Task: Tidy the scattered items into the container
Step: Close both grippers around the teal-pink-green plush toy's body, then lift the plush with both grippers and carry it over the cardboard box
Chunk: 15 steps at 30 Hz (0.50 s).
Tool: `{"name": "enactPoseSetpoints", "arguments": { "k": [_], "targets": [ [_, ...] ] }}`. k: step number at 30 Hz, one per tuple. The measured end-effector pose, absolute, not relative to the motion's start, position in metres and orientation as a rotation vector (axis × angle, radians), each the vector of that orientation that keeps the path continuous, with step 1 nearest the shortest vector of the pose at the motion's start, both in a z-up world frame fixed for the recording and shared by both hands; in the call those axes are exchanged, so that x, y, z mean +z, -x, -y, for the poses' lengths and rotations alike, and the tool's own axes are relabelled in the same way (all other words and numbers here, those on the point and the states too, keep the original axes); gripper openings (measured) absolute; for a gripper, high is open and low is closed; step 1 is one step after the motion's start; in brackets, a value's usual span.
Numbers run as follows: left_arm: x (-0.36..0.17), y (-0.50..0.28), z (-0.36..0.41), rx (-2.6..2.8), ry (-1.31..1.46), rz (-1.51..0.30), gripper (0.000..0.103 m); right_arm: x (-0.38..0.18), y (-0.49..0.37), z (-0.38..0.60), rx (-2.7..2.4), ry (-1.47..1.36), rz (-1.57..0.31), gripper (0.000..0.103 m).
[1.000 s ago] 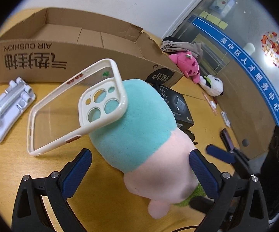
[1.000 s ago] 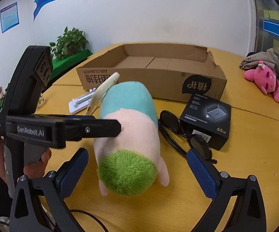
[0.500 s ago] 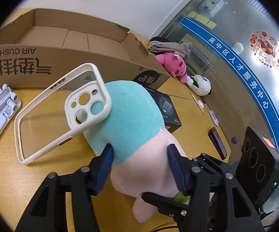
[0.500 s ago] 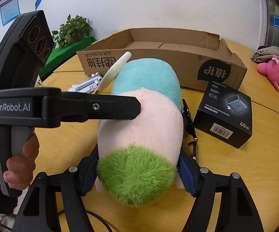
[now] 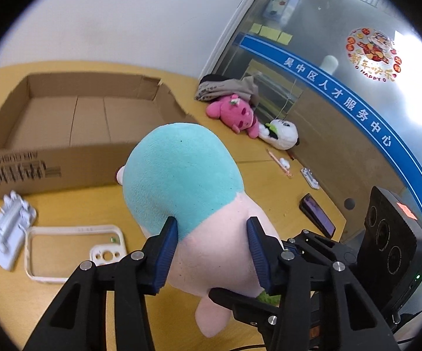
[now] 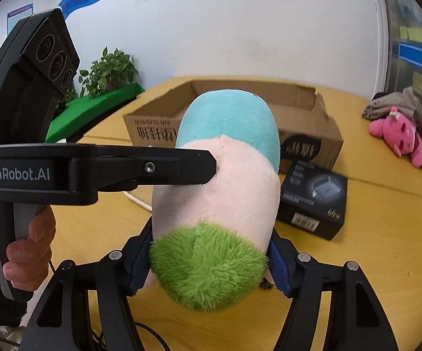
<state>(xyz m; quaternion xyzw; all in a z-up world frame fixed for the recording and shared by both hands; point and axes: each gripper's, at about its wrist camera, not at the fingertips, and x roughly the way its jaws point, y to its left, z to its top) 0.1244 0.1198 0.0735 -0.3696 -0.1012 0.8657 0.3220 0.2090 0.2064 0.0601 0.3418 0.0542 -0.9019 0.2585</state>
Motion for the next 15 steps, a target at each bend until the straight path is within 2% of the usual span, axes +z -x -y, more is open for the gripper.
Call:
{"name": "enactPoseSetpoints", "arguments": {
  "k": [15],
  "targets": [
    [0.185,-0.097,-0.081,2.413,0.685,0.159,0.047,0.174,-0.169,-0.161,-2.492,-0.588,-0.221,0.072]
  ]
}}
